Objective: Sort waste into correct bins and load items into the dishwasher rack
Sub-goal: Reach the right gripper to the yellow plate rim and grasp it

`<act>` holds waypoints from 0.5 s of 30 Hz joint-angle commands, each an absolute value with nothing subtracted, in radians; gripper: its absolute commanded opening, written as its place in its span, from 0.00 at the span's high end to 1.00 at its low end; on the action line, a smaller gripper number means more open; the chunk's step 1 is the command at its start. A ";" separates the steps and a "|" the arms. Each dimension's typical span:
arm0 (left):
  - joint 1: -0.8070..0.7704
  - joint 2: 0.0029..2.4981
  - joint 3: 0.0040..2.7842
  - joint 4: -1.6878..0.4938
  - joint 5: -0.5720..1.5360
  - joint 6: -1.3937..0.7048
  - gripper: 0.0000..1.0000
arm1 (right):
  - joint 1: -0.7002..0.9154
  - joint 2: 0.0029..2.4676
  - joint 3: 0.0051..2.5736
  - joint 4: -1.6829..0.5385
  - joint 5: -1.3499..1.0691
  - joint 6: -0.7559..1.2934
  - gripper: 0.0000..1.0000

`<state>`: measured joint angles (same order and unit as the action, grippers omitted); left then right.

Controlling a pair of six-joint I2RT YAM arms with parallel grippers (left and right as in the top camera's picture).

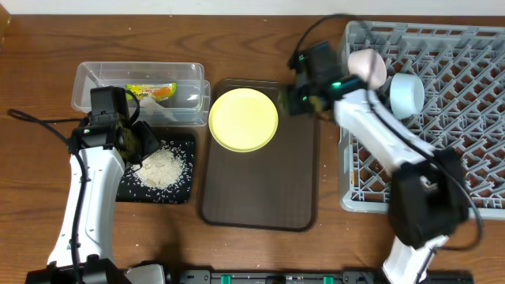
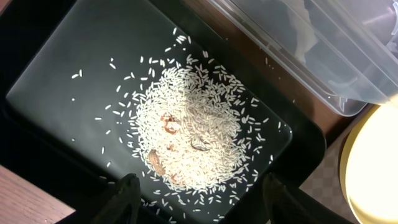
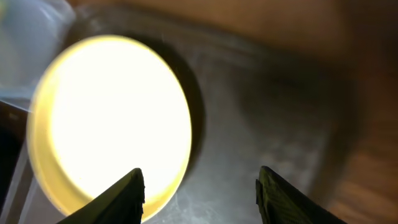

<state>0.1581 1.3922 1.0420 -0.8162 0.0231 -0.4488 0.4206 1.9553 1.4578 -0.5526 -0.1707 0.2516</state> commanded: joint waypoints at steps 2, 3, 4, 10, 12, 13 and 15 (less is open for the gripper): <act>0.162 1.389 1.049 -0.822 0.019 -0.458 0.34 | 0.474 2.037 1.463 -0.530 -0.152 0.318 0.44; 0.162 1.389 1.049 -0.822 0.019 -0.458 0.34 | 0.486 2.056 1.463 -0.526 -0.146 0.318 0.44; 0.162 1.389 1.049 -0.822 0.019 -0.458 0.34 | 0.494 2.070 1.463 -0.525 -0.139 0.318 0.44; 0.162 1.389 1.049 -0.822 0.019 -0.458 0.34 | 0.522 2.133 1.463 -0.527 -0.109 0.318 0.64; 0.162 1.389 1.049 -0.822 0.019 -0.458 0.34 | 0.523 2.140 1.463 -0.532 -0.109 0.318 0.79; 0.162 1.389 1.049 -0.822 0.019 -0.458 0.34 | 0.523 2.140 1.463 -0.535 -0.108 0.318 0.85; 0.162 1.389 1.049 -0.823 0.019 -0.458 0.34 | 0.522 2.137 1.464 -0.535 -0.108 0.318 0.97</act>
